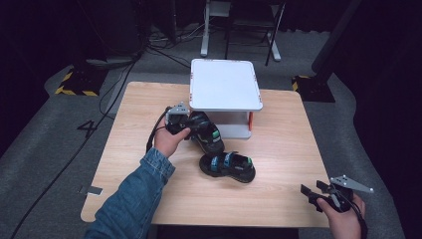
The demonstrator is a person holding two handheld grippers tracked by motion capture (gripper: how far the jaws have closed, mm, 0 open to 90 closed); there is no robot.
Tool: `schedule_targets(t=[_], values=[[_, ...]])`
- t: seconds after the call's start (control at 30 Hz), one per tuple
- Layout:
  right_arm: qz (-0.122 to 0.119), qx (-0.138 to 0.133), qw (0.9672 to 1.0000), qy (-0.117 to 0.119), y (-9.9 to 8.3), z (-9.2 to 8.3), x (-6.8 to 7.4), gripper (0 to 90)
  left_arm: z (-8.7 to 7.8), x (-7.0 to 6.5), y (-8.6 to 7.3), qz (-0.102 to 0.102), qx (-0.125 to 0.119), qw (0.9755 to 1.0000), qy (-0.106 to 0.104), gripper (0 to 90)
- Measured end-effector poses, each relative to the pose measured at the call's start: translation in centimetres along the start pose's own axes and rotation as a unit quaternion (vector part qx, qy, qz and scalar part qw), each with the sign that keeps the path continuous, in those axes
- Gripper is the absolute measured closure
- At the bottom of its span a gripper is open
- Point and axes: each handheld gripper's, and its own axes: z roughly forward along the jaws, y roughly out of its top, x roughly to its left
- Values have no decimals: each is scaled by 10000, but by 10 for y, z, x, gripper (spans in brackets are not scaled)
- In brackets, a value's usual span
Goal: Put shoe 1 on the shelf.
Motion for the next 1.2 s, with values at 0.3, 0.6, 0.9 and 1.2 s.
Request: schedule_targets(t=[0.3, 0.6, 0.9, 1.2], values=[[59, -6, 10000, -66, -4, -5, -3, 319, 16, 19, -12, -141, 104, 9998, 62, 689], [-45, 20, 10000, 63, 1, 3, 1, 318, 0, 2, -4, 4, -476, 9977, 478, 384], [-146, 26, 9997, 187, 9, 12, 7, 317, -5, -52, 8, 669, -276, 9965, 417, 419], [-140, 53, 9998, 133, 3, 10, 5, 314, 32, -50, 2, 502, 287, 9982, 161, 473]])
